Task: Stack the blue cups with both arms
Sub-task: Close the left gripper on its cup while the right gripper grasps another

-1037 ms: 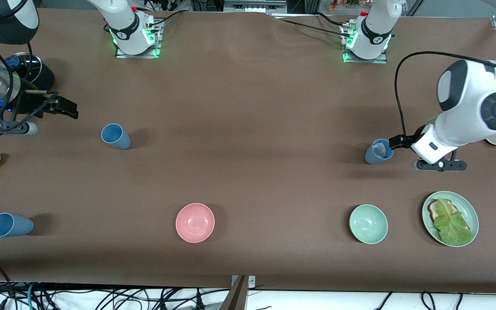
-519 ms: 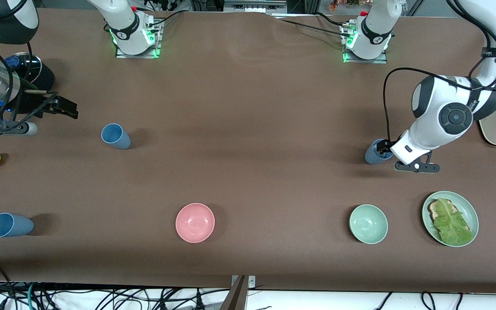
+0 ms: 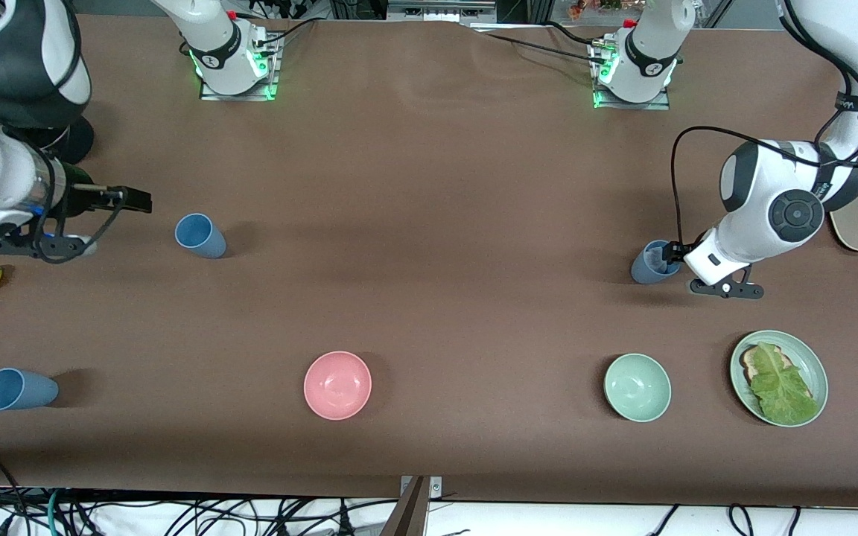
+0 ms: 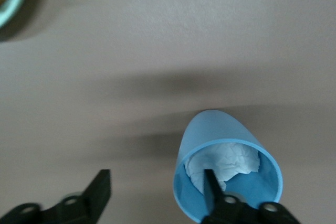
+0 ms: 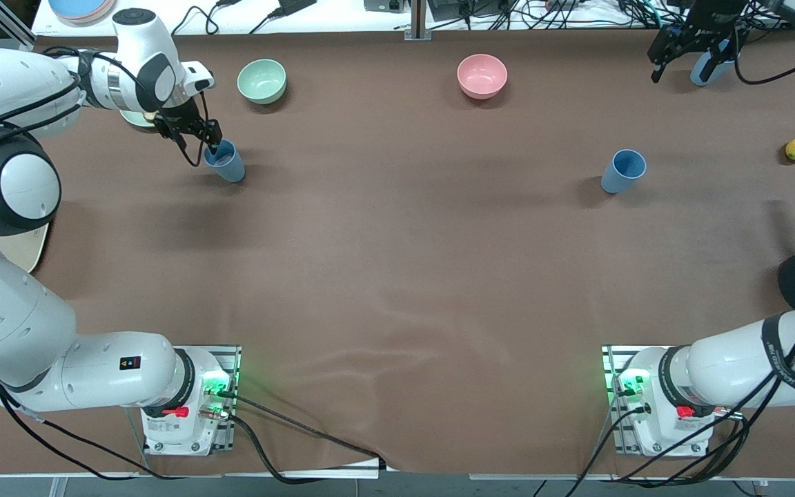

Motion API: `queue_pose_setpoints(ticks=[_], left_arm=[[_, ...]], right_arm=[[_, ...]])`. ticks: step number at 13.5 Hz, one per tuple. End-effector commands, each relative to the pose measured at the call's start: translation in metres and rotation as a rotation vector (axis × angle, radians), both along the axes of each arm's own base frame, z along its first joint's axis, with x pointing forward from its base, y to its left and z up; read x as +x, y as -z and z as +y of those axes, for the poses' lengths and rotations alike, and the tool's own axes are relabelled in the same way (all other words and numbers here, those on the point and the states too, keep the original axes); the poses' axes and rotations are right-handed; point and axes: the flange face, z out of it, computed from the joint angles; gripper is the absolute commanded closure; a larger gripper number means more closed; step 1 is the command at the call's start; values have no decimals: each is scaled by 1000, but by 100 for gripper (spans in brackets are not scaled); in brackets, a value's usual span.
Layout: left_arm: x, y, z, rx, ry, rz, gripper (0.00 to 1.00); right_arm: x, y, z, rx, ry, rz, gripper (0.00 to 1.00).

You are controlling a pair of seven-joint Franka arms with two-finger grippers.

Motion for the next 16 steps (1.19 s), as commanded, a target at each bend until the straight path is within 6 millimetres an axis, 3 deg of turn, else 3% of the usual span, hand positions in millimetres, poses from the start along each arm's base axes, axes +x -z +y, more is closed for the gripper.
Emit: queue_pose_setpoints(ticks=[1,4,8,12,16], left_arm=[[-2,9,-4,-56,-30,2,100],[-2,7,-12,-59,-17,7,100],[3,-21,-18,-56,-10,4,100],[22,-69,-80,-78,-19,25,100],[17,-91,-174,-126,-154,36,100]], right_arm=[[-13,27,-16,-8,13,-24,0],[-37,82,-37,-11,41,-100,0],[-60,148,-37,-8,32,-149,0],[-64,178,-44,-8,25,-171,0],[-63,194,-43,-9,16,-164,0]])
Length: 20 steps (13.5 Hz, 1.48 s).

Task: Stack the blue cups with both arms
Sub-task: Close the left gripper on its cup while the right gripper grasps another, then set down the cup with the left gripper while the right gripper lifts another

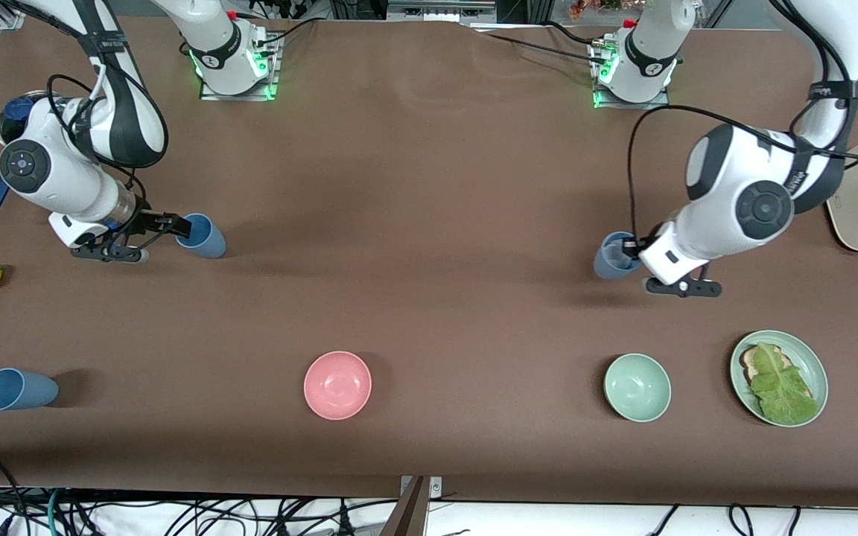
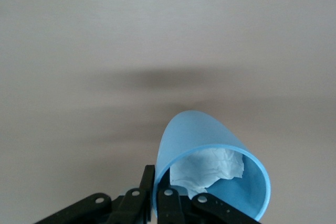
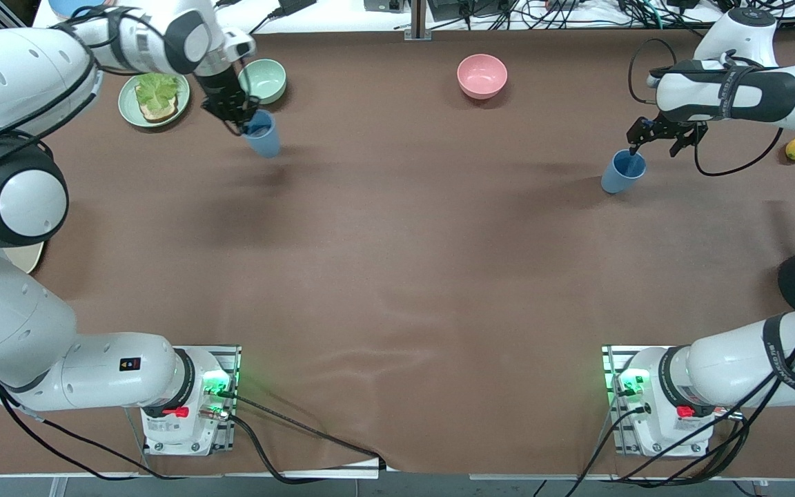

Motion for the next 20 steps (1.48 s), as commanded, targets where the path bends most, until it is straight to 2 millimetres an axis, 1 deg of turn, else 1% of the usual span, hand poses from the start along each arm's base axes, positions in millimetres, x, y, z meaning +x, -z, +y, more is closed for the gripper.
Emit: queue_pose_setpoints(ticks=[1,3,4,5,6,7,8,9,10,11,12,13,14,15,16,17,18,20], left_arm=[[-4,-6,-59,-59,-96,37,100],[-11,-8,-109,-77,-114,45,100],[-15,-5,-129,-71,-134,51,100],[-14,2,-143,-74,-163,51,100],[-15,12,-156,-80,-171,51,100],[-21,21,-175,-87,-163,44,100],[-24,31,-187,-92,-177,42,100],[-34,41,-209,-91,-190,43,100],[-44,52,-229,-85,-215,40,100],[-45,57,-235,-91,-230,35,100],[-44,59,-234,-91,-234,32,100],[-46,66,-237,-89,-233,42,100],[-48,74,-238,-84,-232,53,100],[-49,79,-238,-82,-230,62,92],[-49,79,-238,-82,-231,62,3],[-48,73,-239,-86,-230,53,0],[-43,64,-239,-91,-236,44,0],[-35,26,-230,-83,-239,29,0]], right_arm=[[-1,13,-2,-7,-24,2,0],[-2,21,-3,-4,-50,14,0],[-2,24,-5,-2,-65,19,1],[-3,26,-7,-1,-73,24,5],[-3,29,-11,-2,-72,30,12],[-3,32,-10,-2,-75,35,29],[-4,36,-10,-2,-75,44,45],[-5,42,-10,-1,-74,56,58],[-5,43,-10,-1,-72,60,75],[-5,42,-9,0,-73,62,97],[-5,43,-7,3,-64,63,100],[-4,43,-7,2,-64,63,100],[-4,42,-2,2,-66,63,100],[-1,37,3,2,-68,66,100],[5,28,12,3,-53,82,100],[13,16,25,0,-35,99,100],[20,1,43,-3,-27,114,100],[34,-35,95,-15,20,133,100]])
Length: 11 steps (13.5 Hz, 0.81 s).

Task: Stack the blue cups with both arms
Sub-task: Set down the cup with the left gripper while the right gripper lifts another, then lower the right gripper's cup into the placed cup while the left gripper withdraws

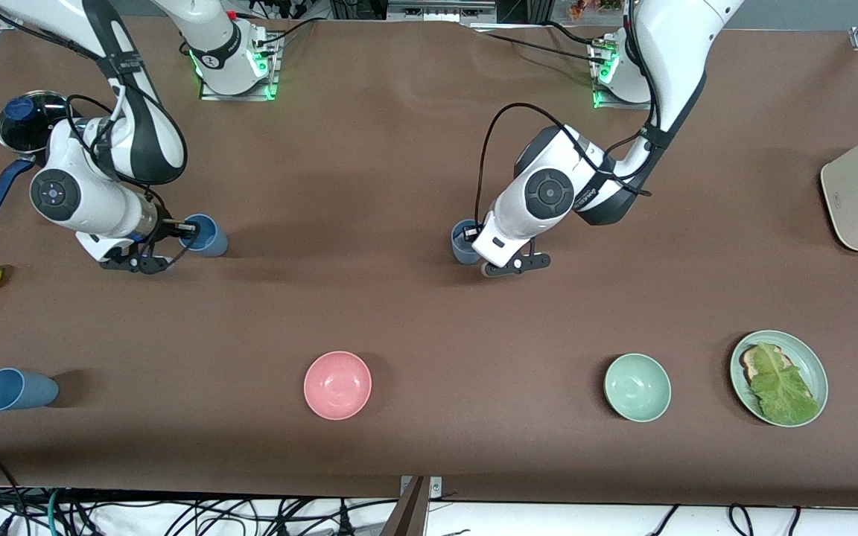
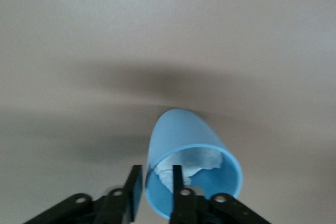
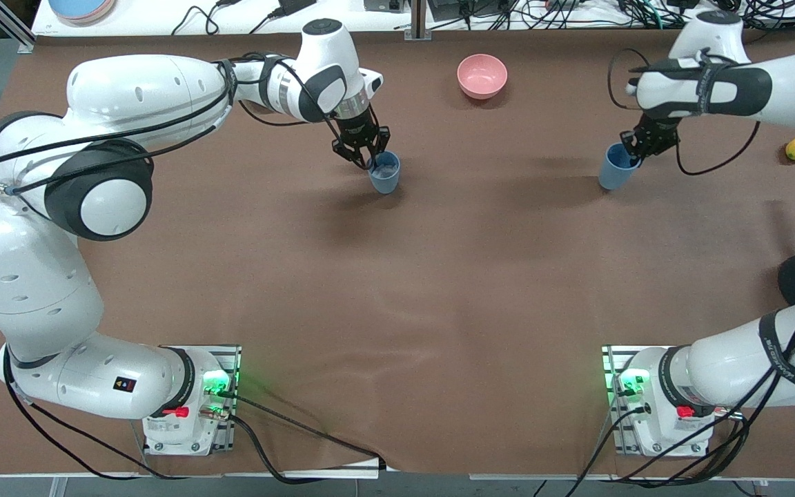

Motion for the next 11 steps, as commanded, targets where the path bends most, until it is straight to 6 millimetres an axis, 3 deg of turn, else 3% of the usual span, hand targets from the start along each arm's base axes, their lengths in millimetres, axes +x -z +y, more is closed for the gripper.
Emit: queue_pose_setpoints(ticks=[1,4,6,9,11], left_arm=[[13,-65,10,15,-10,-14,0],[42,-123,50,52,-35,-49,0],[47,-161,67,128,-15,-79,0],[60,-210,104,172,11,-131,0],[62,-235,133,181,96,-109,0]], right_arm=[[16,-56,77,-28,67,13,100],[11,-99,178,-49,142,-28,100],[8,-116,244,-38,157,-76,100],[-1,-122,340,-6,215,-96,100],[-7,-122,393,33,251,-93,100]])
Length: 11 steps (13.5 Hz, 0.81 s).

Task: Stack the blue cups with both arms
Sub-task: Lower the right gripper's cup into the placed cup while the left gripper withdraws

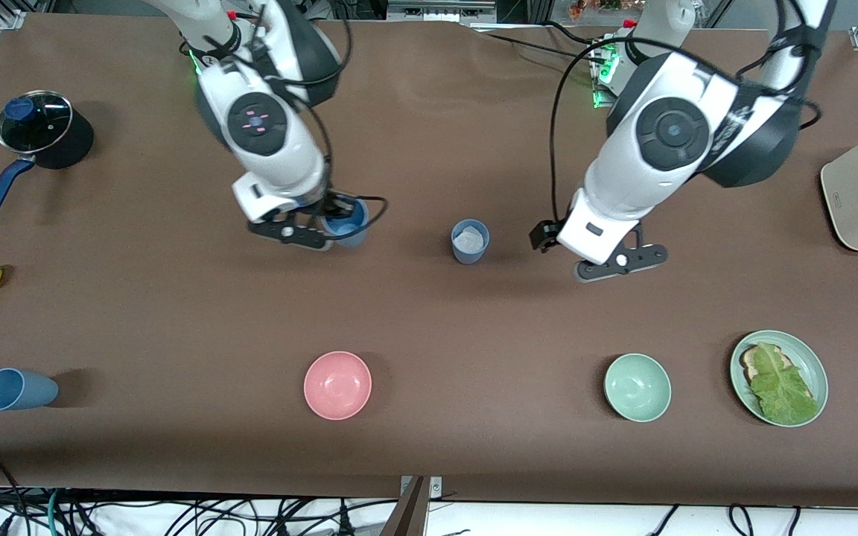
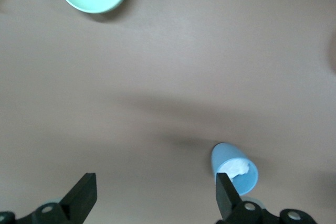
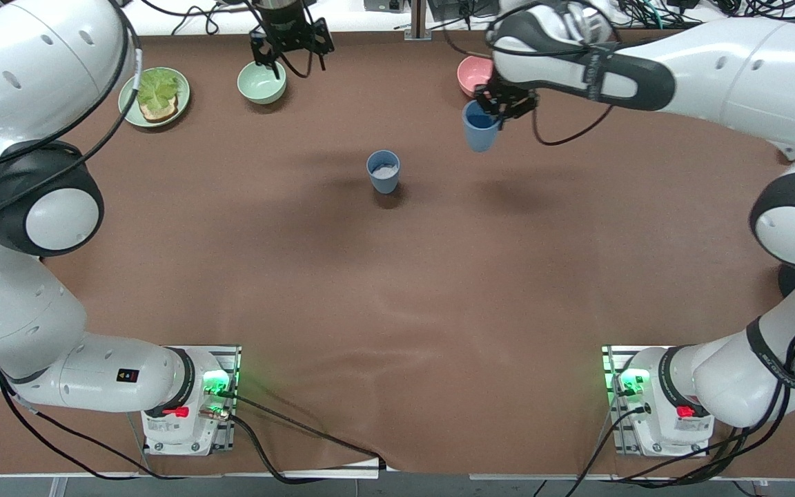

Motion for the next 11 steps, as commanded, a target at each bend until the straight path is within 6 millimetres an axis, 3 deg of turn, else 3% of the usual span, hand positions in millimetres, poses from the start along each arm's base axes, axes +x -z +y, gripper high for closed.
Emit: queue_pose_setpoints(ticks=[1,3,6,8,11], left_arm=[[0,-38,39,21,135,-4,0],[-1,-61,83,32,225,-35,0],[-12,-79,145,62,228,-53,0],[-24,-89,182,75,180,-60,0],[-52,-97,204,88,145,-56,0]], right_arm=[[5,2,70,49,58,11,100],[9,-4,109,93,128,-15,100],[12,8,141,152,133,-37,100],[11,15,151,183,138,-57,100],[8,26,160,210,148,-41,100]])
